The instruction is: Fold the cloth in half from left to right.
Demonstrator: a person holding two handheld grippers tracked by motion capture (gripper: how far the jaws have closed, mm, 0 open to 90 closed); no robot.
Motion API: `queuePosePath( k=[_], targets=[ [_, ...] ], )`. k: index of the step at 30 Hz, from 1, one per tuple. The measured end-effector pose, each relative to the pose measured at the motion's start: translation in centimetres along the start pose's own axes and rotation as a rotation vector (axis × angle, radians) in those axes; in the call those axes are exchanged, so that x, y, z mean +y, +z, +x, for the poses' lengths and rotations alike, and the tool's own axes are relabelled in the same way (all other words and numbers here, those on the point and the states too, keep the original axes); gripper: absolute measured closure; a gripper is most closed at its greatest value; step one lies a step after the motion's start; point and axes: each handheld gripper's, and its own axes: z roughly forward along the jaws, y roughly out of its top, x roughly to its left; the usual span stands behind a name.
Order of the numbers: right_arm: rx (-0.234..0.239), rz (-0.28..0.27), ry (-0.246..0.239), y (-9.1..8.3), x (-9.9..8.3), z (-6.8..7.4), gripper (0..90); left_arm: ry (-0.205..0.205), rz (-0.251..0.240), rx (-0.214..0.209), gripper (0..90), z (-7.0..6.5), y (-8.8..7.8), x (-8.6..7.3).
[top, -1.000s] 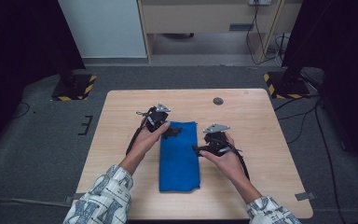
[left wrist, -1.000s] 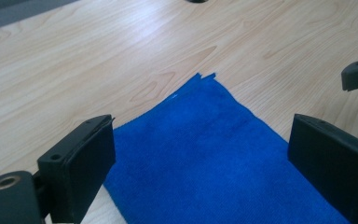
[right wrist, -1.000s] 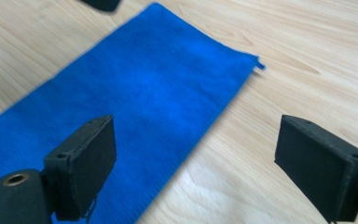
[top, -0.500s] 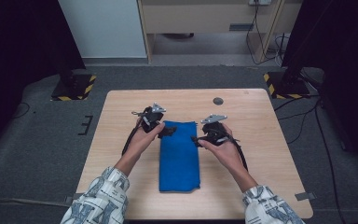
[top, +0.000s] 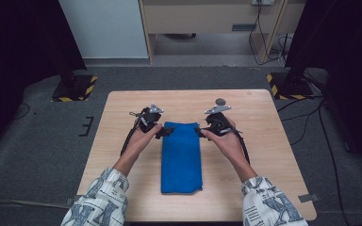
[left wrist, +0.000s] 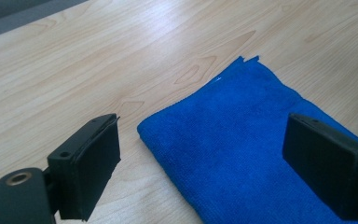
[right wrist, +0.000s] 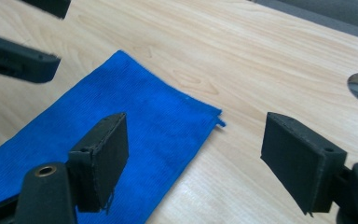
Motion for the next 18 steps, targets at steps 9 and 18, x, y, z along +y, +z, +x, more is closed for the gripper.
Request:
queuePosePath(
  k=[9, 18],
  targets=[
    [-0.029, 0.006, -0.025, 0.8, 0.9, -0.9, 32.7, -0.026, 0.002, -0.010, 11.4, 0.9, 0.7, -0.5],
    [-0.023, 0.035, -0.053, 3.0, 0.9, -1.1, 50.8, -0.034, 0.026, -0.018, 18.3, 1.4, 1.8, -0.8]
  ],
)
